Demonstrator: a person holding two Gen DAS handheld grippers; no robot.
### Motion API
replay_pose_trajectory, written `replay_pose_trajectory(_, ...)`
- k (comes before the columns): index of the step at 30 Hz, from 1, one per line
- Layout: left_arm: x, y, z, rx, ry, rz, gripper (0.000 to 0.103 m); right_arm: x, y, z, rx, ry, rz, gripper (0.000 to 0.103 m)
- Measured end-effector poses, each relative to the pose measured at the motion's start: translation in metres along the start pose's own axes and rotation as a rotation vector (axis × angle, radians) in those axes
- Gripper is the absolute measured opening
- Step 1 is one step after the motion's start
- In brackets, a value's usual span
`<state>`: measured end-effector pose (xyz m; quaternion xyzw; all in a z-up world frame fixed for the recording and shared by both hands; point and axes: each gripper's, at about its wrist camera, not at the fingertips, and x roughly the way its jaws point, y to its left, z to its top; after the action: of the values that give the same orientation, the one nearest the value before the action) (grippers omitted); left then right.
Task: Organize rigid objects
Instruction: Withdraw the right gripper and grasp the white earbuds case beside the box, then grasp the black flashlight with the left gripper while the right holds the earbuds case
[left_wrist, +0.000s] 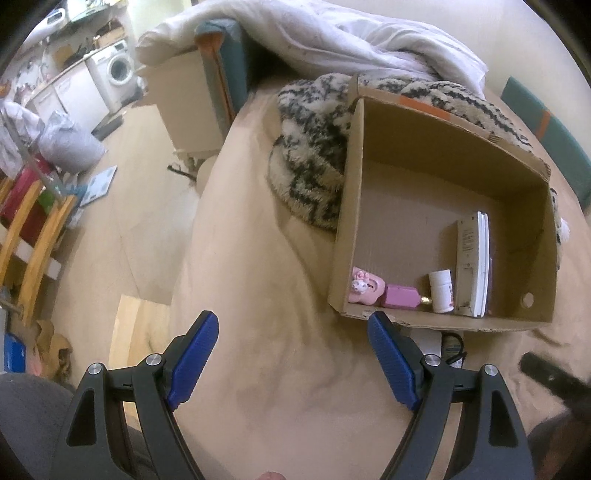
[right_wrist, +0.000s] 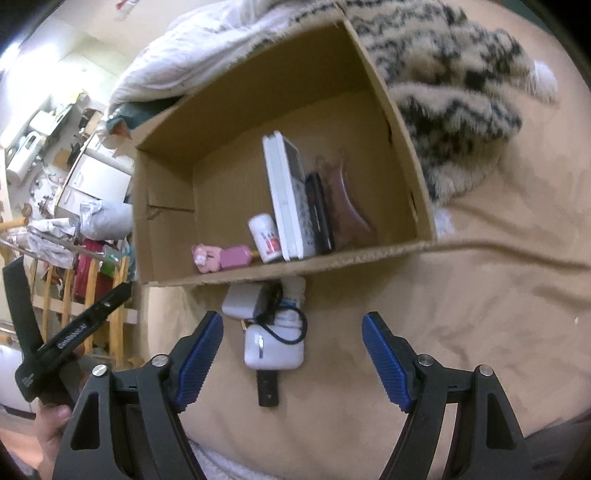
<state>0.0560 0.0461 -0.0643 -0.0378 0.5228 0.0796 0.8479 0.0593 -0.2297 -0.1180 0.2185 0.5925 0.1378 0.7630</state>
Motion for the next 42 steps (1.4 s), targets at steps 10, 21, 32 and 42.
replay_pose_trajectory(10, -0.001, -0.003, 0.002, -0.009, 0.033, -0.062, 0.081, 0.067, 0.010, -0.018, 0.055, 0.219, 0.046, 0.072)
replay_pose_trajectory(21, -0.001, 0.000, 0.000, -0.011, 0.050, -0.078, 0.081, 0.095, 0.036, -0.020, -0.009, 0.238, -0.051, 0.058)
replay_pose_trajectory(32, 0.002, -0.003, -0.001, 0.001, 0.051, -0.054, 0.081, 0.043, 0.047, -0.038, -0.069, 0.280, -0.011, 0.058)
replay_pose_trajectory(42, 0.008, -0.005, -0.003, 0.008, 0.045, -0.014, 0.081, -0.047, 0.059, -0.011, -0.201, 0.016, 0.022, 0.058)
